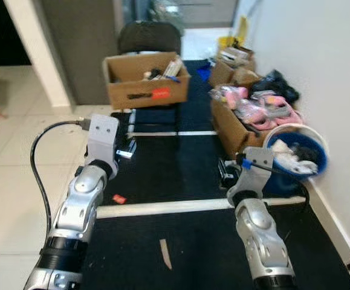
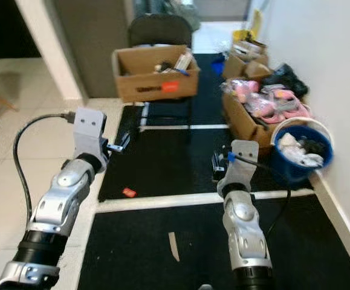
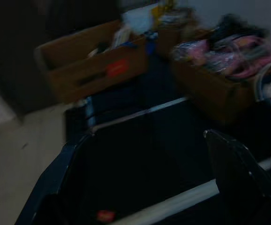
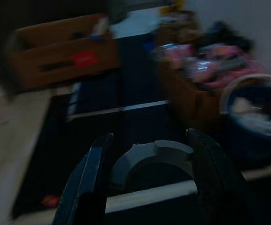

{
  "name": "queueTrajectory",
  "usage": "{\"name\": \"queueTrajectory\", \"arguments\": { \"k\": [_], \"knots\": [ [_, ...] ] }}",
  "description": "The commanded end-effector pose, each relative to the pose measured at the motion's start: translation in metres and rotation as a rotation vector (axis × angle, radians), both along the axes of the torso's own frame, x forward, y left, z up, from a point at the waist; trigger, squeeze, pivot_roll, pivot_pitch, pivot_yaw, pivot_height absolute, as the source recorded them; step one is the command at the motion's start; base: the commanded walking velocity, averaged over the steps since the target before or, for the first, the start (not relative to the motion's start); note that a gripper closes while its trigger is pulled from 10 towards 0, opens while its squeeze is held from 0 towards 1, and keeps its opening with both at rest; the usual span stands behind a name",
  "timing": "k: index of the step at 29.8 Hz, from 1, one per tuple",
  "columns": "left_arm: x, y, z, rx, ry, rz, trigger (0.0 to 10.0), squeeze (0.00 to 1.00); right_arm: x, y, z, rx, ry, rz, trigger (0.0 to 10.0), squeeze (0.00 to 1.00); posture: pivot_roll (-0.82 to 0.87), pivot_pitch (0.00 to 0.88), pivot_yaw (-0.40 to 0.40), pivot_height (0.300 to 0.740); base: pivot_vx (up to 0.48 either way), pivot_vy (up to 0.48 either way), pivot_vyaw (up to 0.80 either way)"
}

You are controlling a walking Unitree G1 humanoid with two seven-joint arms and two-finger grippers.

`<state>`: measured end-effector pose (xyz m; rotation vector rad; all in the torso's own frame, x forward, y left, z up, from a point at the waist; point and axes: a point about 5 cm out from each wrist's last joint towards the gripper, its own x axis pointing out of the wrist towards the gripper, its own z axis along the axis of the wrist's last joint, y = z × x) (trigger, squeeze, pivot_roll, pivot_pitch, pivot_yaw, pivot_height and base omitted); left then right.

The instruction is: Picking trash to rubbish bin

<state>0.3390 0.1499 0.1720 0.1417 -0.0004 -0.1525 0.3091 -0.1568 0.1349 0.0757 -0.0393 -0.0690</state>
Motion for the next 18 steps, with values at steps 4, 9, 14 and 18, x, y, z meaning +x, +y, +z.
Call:
{"name": "queueTrajectory", "arguments": {
  "k": [4, 9, 14, 18],
  "knots": [
    [-0.002, 0.002, -0.002, 0.002, 0.004, -0.002, 10.0, 0.0, -0.002, 0.006, -0.01, -0.016, 0.044, 0.04, 10.0, 0.0, -0.02, 0.085, 0.046, 0.74, 0.0, 0.0, -0.2],
    [-0.004, -0.001, -0.004, -0.014, 0.013, -0.02, 10.0, 0.0, -0.002, 0.012, -0.013, -0.032, 0.065, 0.088, 10.0, 0.0, -0.01, 0.082, 0.043, 0.74, 0.0, 0.0, 0.0],
    [-0.005, 0.001, -0.013, -0.027, 0.045, -0.02, 10.0, 0.0, -0.005, 0.02, -0.036, -0.084, 0.189, 0.151, 10.0, 0.0, -0.01, 0.093, 0.041, 0.74, 0.0, 0.0, 0.0],
    [-0.005, 0.002, -0.019, -0.022, 0.066, -0.021, 10.0, 0.0, -0.009, 0.02, -0.042, -0.099, 0.205, 0.163, 10.0, 0.0, -0.01, 0.095, 0.042, 0.74, 0.19, 0.0, 0.0]
  ]
}}
